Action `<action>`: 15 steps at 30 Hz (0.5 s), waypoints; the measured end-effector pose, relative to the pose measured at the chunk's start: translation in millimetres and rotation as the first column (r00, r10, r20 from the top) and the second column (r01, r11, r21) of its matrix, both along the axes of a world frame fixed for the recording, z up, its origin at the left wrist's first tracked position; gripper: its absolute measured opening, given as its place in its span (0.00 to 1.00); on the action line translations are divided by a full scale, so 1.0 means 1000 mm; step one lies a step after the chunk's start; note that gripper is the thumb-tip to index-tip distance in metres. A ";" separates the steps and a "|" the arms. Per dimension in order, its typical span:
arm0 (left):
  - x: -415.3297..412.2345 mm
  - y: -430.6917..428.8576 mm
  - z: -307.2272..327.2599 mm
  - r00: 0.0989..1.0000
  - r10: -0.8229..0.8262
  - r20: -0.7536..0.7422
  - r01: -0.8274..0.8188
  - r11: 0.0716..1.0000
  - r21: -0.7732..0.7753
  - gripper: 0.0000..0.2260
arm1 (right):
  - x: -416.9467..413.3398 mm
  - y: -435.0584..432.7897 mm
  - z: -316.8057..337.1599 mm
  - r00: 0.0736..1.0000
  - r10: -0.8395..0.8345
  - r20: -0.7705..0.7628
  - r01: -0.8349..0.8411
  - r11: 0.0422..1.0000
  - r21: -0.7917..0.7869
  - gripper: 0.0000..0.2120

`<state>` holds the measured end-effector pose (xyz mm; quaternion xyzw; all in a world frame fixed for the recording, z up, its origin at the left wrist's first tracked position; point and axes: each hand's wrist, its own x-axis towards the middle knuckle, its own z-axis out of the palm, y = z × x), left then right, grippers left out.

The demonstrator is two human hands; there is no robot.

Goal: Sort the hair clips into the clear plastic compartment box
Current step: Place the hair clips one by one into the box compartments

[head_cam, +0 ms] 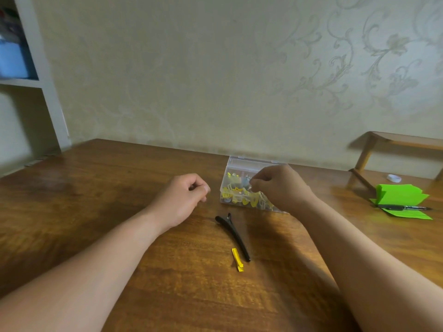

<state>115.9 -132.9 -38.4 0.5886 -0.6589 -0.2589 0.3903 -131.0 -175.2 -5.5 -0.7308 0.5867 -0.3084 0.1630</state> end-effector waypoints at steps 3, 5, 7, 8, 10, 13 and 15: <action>0.000 0.000 -0.001 1.000 0.010 0.015 -0.010 1.000 0.001 0.08 | 0.000 0.003 0.005 1.000 -0.001 0.016 0.002 0.999 -0.039 0.09; 0.000 0.000 -0.001 1.000 0.014 0.006 -0.014 1.000 -0.003 0.08 | 0.002 0.004 0.009 1.000 0.014 0.018 -0.013 0.998 -0.068 0.09; 0.000 0.000 -0.001 1.000 0.020 -0.002 -0.020 1.000 -0.005 0.08 | 0.005 0.008 0.013 0.999 0.041 0.000 -0.041 0.994 -0.102 0.08; 0.000 -0.001 -0.001 1.000 0.021 -0.001 -0.021 1.000 -0.003 0.08 | 0.007 0.011 0.017 0.997 0.069 -0.016 -0.070 0.991 -0.116 0.07; 0.000 -0.001 0.000 1.000 0.019 0.002 -0.019 1.000 0.003 0.07 | 0.011 0.020 0.026 0.979 0.187 -0.080 -0.194 0.976 -0.094 0.05; 0.000 -0.002 -0.001 1.000 0.023 -0.001 -0.023 1.000 0.010 0.07 | 0.015 0.039 0.045 0.822 0.474 -0.316 -0.439 0.881 0.177 0.05; 0.002 -0.004 -0.003 1.000 0.020 -0.023 -0.020 1.000 0.003 0.07 | 0.021 0.050 0.051 0.675 0.639 -0.368 -0.487 0.761 0.428 0.08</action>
